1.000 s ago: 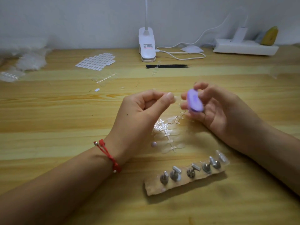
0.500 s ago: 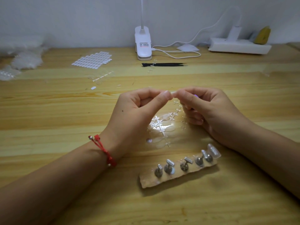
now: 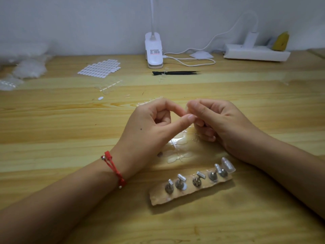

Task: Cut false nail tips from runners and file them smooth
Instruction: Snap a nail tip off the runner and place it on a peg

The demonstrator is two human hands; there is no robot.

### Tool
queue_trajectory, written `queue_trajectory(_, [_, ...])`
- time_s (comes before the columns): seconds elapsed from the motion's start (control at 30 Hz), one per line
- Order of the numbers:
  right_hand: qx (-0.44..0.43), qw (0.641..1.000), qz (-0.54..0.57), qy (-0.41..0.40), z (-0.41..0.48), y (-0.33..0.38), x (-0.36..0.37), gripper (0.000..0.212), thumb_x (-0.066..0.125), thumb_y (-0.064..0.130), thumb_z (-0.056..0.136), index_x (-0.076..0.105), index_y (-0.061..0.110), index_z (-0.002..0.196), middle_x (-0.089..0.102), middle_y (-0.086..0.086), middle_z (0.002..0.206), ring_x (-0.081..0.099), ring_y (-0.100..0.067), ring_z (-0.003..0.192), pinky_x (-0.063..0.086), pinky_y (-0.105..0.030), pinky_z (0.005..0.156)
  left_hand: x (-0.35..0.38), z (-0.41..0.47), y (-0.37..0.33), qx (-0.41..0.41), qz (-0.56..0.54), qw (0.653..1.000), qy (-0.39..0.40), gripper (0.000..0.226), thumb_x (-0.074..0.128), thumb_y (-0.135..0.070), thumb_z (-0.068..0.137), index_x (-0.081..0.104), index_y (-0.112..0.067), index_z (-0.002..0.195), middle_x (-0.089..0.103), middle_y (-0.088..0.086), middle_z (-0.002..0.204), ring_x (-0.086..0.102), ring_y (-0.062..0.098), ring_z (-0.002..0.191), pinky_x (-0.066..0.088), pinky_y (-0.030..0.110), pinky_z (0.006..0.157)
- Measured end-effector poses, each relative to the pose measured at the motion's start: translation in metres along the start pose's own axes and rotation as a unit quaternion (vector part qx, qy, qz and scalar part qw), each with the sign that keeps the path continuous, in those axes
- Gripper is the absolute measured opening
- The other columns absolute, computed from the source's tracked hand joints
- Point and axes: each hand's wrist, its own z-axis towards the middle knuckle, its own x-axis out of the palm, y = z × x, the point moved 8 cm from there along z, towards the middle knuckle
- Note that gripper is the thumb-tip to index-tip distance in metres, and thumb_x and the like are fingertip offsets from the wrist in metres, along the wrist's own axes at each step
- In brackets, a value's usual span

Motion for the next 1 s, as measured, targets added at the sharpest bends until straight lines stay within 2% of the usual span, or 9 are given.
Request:
queue_trajectory(0.1, [0.0,1.0,0.003,0.008,0.0,0.0,0.001,0.024,0.059,0.04,0.08,0.065,0.024,0.063,0.04,0.007,0.055,0.033,-0.004,0.042,0.028,-0.015,0.038,-0.002,-0.001,-0.003,0.019,0.013,1.0,-0.01,0.021,0.075,-0.032,0.074,0.065,-0.026,0.092,0.031,-0.009,0.048,0.029,0.003,0.042,0.03,0.011,0.04])
queue_trajectory(0.2, [-0.003,1.0,0.002,0.016,0.0,0.0,0.001,0.025,0.058,0.04,0.08,0.066,0.025,0.062,0.041,0.009,0.055,0.034,-0.004,0.042,0.029,-0.015,0.038,-0.004,-0.001,-0.007,0.037,0.021,0.999,-0.014,0.021,0.074,-0.035,0.073,0.07,-0.029,0.093,0.032,-0.009,0.05,0.029,0.003,0.043,0.03,0.011,0.044])
queue_trajectory(0.33, [0.0,1.0,-0.011,0.018,0.0,0.0,0.0,0.025,0.059,0.042,0.081,0.068,0.026,0.064,0.041,0.01,0.055,0.034,-0.002,0.042,0.029,-0.014,0.038,-0.008,-0.001,-0.01,0.064,0.042,0.997,-0.017,0.023,0.076,-0.034,0.073,0.072,-0.024,0.093,0.03,-0.01,0.051,0.027,0.004,0.045,0.028,0.012,0.047])
queue_trajectory(0.43, [-0.003,1.0,-0.02,0.018,-0.001,0.001,0.0,0.025,0.059,0.042,0.082,0.07,0.026,0.066,0.041,0.01,0.054,0.034,-0.001,0.041,0.029,-0.013,0.038,-0.013,-0.002,-0.021,0.106,0.098,0.989,-0.02,0.025,0.077,-0.038,0.074,0.072,-0.023,0.092,0.032,-0.009,0.052,0.029,0.006,0.046,0.029,0.018,0.047])
queue_trajectory(0.53, [0.005,1.0,0.007,0.014,-0.001,0.001,0.0,0.024,0.06,0.043,0.079,0.071,0.026,0.066,0.04,0.01,0.054,0.031,-0.002,0.04,0.027,-0.013,0.037,-0.016,-0.003,-0.039,0.142,0.164,0.976,-0.021,0.026,0.075,-0.04,0.076,0.071,-0.022,0.094,0.038,-0.002,0.053,0.035,0.015,0.045,0.033,0.024,0.047])
queue_trajectory(0.67, [0.017,0.998,0.048,-0.022,0.001,0.0,-0.005,0.024,0.061,0.043,0.075,0.071,0.025,0.064,0.038,0.011,0.05,0.026,-0.004,0.04,0.019,-0.017,0.039,-0.014,-0.009,-0.065,0.154,0.156,0.975,-0.019,0.023,0.075,-0.042,0.076,0.071,-0.025,0.092,0.042,-0.003,0.055,0.038,0.018,0.049,0.036,0.028,0.049])
queue_trajectory(0.8, [0.017,0.998,0.044,-0.03,0.0,0.0,-0.008,0.025,0.061,0.042,0.077,0.072,0.024,0.064,0.041,0.009,0.05,0.028,-0.008,0.045,0.02,-0.024,0.045,0.01,-0.031,-0.076,0.157,0.202,0.965,0.059,0.019,0.074,-0.046,0.074,0.071,-0.032,0.087,0.044,-0.01,0.06,0.045,0.009,0.058,0.038,0.017,0.063])
queue_trajectory(0.9, [0.017,0.998,0.058,-0.032,-0.001,-0.001,-0.009,0.023,0.062,0.041,0.077,0.071,0.023,0.067,0.04,0.008,0.052,0.028,-0.006,0.043,0.022,-0.017,0.04,0.024,-0.046,-0.069,0.147,0.29,0.942,0.08,0.021,0.068,-0.057,0.071,0.069,-0.039,0.083,0.044,-0.014,0.065,0.048,0.004,0.064,0.036,0.03,0.084])
queue_trajectory(1.0, [0.017,0.998,0.056,-0.028,0.0,-0.002,-0.008,0.023,0.061,0.041,0.079,0.07,0.023,0.067,0.039,0.008,0.053,0.027,-0.006,0.043,0.02,-0.018,0.039,0.031,-0.051,-0.063,0.14,0.339,0.928,0.071,0.024,0.062,-0.064,0.071,0.068,-0.043,0.08,0.045,-0.016,0.067,0.05,0.003,0.069,0.032,0.036,0.09])
